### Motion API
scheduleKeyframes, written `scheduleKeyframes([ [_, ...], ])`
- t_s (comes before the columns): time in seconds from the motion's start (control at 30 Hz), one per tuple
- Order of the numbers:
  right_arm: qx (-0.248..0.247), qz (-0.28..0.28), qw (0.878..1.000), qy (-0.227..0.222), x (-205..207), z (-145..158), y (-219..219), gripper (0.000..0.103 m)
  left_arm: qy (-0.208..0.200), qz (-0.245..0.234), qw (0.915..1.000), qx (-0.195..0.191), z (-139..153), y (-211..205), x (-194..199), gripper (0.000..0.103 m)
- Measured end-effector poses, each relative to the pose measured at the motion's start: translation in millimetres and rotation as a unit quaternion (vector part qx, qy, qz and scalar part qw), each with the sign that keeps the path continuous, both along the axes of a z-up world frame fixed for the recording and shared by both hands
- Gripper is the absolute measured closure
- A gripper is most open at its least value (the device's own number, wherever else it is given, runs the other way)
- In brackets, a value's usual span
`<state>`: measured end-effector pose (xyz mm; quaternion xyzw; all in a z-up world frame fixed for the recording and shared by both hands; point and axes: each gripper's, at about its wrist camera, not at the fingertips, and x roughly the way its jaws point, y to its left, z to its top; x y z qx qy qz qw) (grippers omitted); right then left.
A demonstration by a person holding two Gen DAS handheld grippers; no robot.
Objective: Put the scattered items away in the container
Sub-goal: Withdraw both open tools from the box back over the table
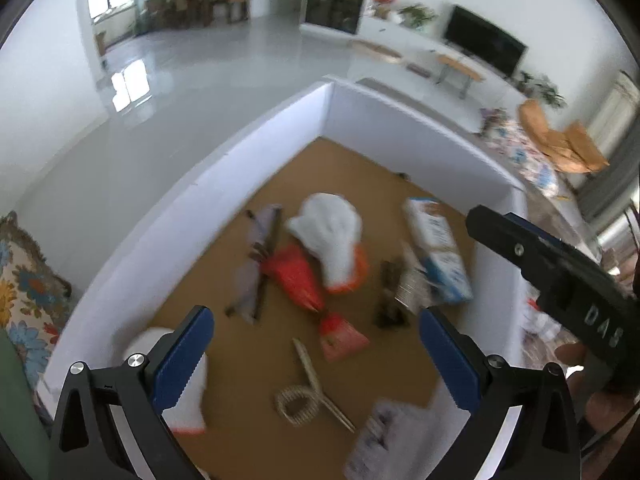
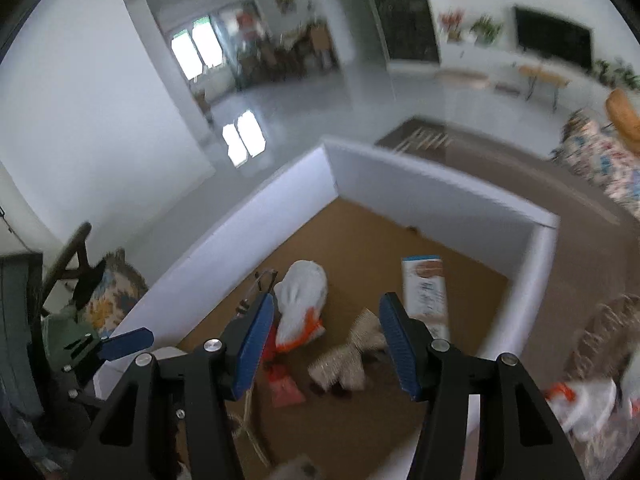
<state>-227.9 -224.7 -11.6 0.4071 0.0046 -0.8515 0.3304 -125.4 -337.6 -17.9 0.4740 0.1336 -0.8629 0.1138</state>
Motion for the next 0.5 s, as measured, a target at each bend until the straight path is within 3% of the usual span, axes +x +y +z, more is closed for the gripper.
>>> scheduleKeyframes([
  [0.13, -0.017, -0.034, 0.998, 0.046, 58, 7, 73, 0.047, 0.026, -0.049, 0.9984, -0.012, 19, 58, 35, 0.0],
  [0.27, -0.01, -0.098, 0.994, 0.051, 101, -12, 156, 0.046, 0.038, -0.124, 0.9915, 0.008, 21, 136, 63, 0.0],
  [0.37, 0.014, -0.155, 0.987, 0.03, 126, -42, 221, 0.046, 0.031, -0.175, 0.9841, 0.011, 0, 193, 67, 0.0],
  [0.5, 0.06, -0.227, 0.972, 0.009, 146, -77, 291, 0.046, 0.002, -0.229, 0.9733, 0.014, -57, 258, 54, 0.0],
])
